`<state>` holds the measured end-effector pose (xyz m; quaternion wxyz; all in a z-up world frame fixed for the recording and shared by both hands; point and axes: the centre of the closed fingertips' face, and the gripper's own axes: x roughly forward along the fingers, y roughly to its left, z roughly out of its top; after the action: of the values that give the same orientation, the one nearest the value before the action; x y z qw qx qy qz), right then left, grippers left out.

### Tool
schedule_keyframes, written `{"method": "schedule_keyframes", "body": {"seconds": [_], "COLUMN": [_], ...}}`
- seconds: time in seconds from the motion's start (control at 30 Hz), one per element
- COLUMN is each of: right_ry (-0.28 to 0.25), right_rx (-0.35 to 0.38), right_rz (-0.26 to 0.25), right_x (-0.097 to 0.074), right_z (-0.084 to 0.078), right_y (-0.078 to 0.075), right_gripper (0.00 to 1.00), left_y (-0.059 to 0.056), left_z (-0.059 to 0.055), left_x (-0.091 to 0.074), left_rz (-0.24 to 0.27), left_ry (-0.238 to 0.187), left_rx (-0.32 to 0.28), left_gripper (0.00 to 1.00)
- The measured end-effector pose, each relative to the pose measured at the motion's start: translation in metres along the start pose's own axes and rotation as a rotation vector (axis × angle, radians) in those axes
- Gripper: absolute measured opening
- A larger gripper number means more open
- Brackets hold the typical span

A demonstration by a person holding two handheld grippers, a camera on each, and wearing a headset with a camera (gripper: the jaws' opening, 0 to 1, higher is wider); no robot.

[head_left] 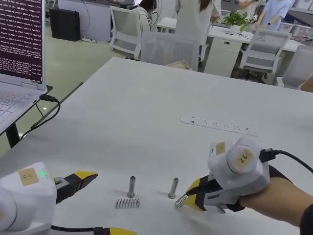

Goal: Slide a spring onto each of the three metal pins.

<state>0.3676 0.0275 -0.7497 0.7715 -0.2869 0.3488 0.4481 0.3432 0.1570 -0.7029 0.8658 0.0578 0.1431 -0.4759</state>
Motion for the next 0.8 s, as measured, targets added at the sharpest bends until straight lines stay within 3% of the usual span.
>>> {"method": "schedule_keyframes", "body": {"seconds": [0.33,0.8], "right_ry": [0.021,0.066], "right_rx": [0.044,0.087], "right_rz": [0.015,0.042], "right_x": [-0.007,-0.032], "right_z": [0.000,0.013], "right_y": [0.002,-0.002], "right_gripper": [0.08,0.08], "left_y": [-0.001,-0.003], "left_z": [0.001,0.004], "left_x": [0.001,0.000], "left_rz": [-0.005,-0.007], "left_ry": [-0.005,-0.017], "left_rx": [0.002,0.007], "left_gripper": [0.82,0.81]}}
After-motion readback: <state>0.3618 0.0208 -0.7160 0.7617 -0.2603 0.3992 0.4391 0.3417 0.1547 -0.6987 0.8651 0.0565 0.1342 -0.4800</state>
